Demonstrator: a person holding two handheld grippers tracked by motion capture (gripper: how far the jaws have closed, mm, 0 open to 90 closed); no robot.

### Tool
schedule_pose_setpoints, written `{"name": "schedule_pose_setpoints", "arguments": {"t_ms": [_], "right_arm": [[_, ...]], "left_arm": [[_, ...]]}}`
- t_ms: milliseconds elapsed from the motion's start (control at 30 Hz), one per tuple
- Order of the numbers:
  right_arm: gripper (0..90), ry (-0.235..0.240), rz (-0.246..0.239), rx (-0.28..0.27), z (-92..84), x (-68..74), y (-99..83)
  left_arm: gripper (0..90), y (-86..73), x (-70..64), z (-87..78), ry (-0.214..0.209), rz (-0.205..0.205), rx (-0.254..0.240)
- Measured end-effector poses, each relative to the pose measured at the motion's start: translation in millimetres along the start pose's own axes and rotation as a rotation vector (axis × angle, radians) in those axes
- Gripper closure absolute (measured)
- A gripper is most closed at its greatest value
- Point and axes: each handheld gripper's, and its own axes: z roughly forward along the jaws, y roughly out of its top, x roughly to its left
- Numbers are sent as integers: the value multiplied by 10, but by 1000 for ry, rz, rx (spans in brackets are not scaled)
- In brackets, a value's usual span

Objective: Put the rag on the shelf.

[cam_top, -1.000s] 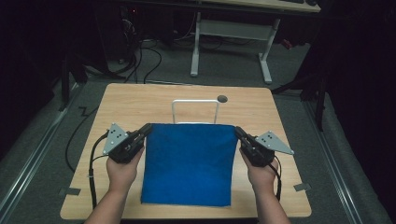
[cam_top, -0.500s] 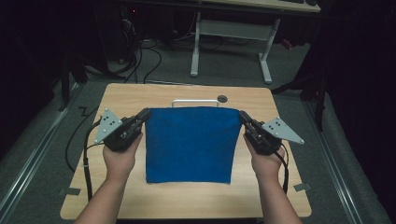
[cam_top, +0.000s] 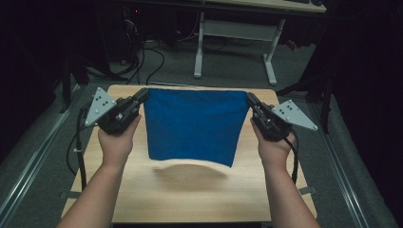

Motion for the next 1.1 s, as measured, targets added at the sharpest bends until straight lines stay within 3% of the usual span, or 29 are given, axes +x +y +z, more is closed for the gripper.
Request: {"name": "schedule_pose_setpoints", "arguments": {"t_ms": [233, 467, 667, 767, 933, 1100], "right_arm": [[887, -28, 14, 5, 265, -172, 137], [887, -59, 19, 28, 578, -303, 159], [887, -77, 20, 46, 809, -403, 207], [888, -86, -2, 63, 936, -450, 242], [888, -95, -16, 108, 1160, -540, 243], [888, -102, -22, 207, 1380, -608, 21]], "left_arm": [[884, 78, 192, 263, 0, 39, 51], [884, 79, 335, 592, 53, 82, 117], [884, 212, 428, 808, 98, 109, 131], [882, 229, 512, 916, 111, 94, 144], [882, 108, 620, 1141, 135, 81, 208], [880, -188, 698, 1314, 140, 34, 305]]}}
